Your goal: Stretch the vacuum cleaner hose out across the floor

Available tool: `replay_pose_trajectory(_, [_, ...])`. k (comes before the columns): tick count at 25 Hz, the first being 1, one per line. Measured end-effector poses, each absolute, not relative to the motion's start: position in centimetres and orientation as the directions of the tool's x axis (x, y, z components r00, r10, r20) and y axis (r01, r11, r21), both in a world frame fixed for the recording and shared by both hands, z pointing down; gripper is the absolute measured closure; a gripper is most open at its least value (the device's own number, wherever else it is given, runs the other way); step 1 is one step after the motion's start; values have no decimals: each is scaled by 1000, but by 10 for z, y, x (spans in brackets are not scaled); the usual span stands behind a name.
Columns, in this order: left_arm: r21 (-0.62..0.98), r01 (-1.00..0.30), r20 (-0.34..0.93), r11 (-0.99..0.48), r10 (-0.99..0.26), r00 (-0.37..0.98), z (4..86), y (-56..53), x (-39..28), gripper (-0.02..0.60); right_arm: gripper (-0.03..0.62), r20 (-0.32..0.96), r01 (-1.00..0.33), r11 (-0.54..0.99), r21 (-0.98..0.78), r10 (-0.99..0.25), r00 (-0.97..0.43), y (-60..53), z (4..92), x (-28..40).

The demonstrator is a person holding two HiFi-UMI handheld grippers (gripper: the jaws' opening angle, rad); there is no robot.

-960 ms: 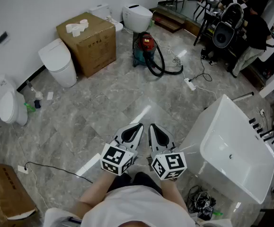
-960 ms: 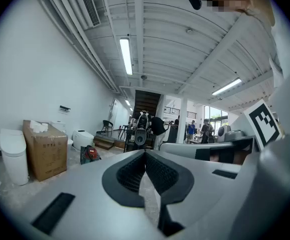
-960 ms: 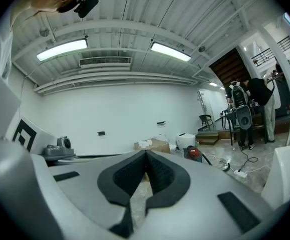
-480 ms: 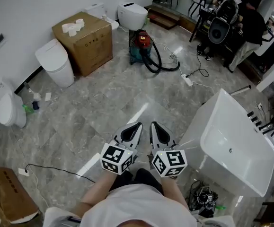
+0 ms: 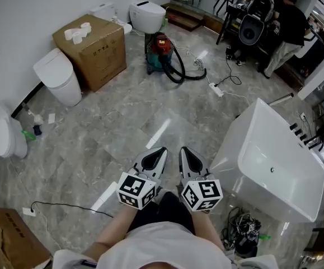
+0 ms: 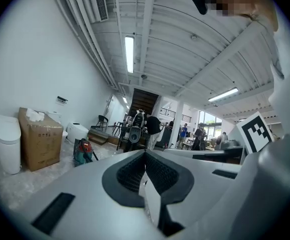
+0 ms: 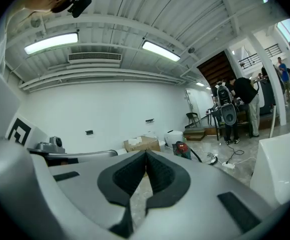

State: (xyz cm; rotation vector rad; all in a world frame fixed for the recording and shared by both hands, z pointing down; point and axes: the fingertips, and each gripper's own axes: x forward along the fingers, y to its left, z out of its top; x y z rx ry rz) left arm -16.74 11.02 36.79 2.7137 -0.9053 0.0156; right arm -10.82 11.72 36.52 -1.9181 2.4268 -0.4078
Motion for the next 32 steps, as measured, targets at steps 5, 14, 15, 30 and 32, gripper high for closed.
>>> replay_pose_trajectory(5, [274, -583, 119, -765, -575, 809, 376, 107, -171, 574, 580, 140, -956, 161, -243, -970, -199, 108, 366, -93])
replay_pose_trajectory(14, [277, -561, 130, -780, -548, 827, 383, 65, -162, 574, 580, 139, -960, 156, -232, -972, -191, 66, 362, -83])
replay_pose_trajectory(15, [273, -557, 132, -784, -543, 829, 384, 59, -160, 574, 580, 141, -961, 151, -231, -972, -186, 58, 365, -79])
replay_pose_trajectory(30, [264, -590, 131, -763, -578, 806, 389, -159, -90, 574, 580, 164, -958, 195, -213, -959, -232, -174, 383, -12])
replay_pose_trajectory(32, [260, -599, 133, -758, -586, 799, 389, -196, -81, 574, 580, 161, -958, 203, -204, -958, -237, -210, 382, -2])
